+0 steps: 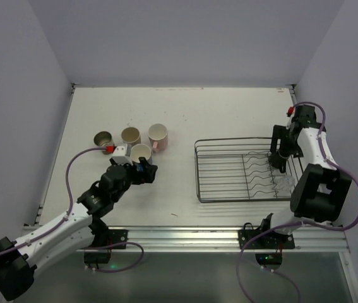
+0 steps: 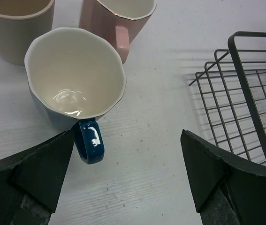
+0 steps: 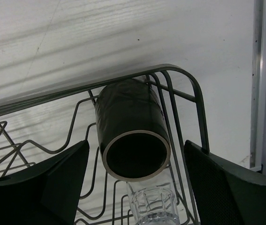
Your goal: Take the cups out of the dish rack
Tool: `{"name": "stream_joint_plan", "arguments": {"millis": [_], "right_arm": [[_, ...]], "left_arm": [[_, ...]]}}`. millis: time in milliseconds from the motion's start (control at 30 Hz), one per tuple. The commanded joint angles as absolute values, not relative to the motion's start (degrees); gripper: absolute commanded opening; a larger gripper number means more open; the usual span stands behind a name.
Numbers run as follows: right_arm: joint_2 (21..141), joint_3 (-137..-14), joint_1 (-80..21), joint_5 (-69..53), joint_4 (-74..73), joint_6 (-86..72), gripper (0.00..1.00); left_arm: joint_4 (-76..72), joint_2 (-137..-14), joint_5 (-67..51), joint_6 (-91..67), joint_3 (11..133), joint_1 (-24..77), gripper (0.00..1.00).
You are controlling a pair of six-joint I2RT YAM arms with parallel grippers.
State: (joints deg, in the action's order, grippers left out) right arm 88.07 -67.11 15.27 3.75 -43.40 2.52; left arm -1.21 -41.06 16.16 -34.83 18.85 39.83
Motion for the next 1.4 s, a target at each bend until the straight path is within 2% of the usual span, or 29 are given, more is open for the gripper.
{"name": "stream_joint_plan", "arguments": {"millis": [0,367,633,733,767,800,833,1367], "right_arm": [[88.68,-66.53,16.26,1.24,-40.08,3.96,0.83],[93.78,-69.00,16.35,0.61,-40.17,4.22,0.71],[92.99,-67.50,16.44,0.97,-39.73,4.31,0.65],[93.16,-68.03,16.44,1.14,-40.34,3.87,0.41],[92.99,-67.94,16.44,0.88,-40.52,3.87,0.27],[92.90,-67.85,16.44,0.53,-40.60,3.87,0.21],[92.73,-67.85,16.44,0.70,-40.69,3.61,0.01],[77.88,-73.04,16.26,10.37,-45.17,-7.20,0.00]], "left_arm": [[-3.43,-40.43,16.43,-33.49,17.85,40.08,1.00],[-3.87,-40.43,15.82,-33.05,17.58,40.08,1.00],[-4.39,-40.43,15.82,-33.05,17.31,40.08,1.00],[-3.96,-39.99,15.73,-32.96,17.40,40.08,1.00],[-3.87,-39.90,15.73,-32.87,17.40,40.08,1.00],[-3.78,-39.82,15.73,-32.96,17.40,40.08,1.00],[-3.78,-39.47,15.73,-32.96,17.32,40.08,1.00],[-0.09,-38.85,16.08,-32.96,21.09,40.08,1.00]]}}
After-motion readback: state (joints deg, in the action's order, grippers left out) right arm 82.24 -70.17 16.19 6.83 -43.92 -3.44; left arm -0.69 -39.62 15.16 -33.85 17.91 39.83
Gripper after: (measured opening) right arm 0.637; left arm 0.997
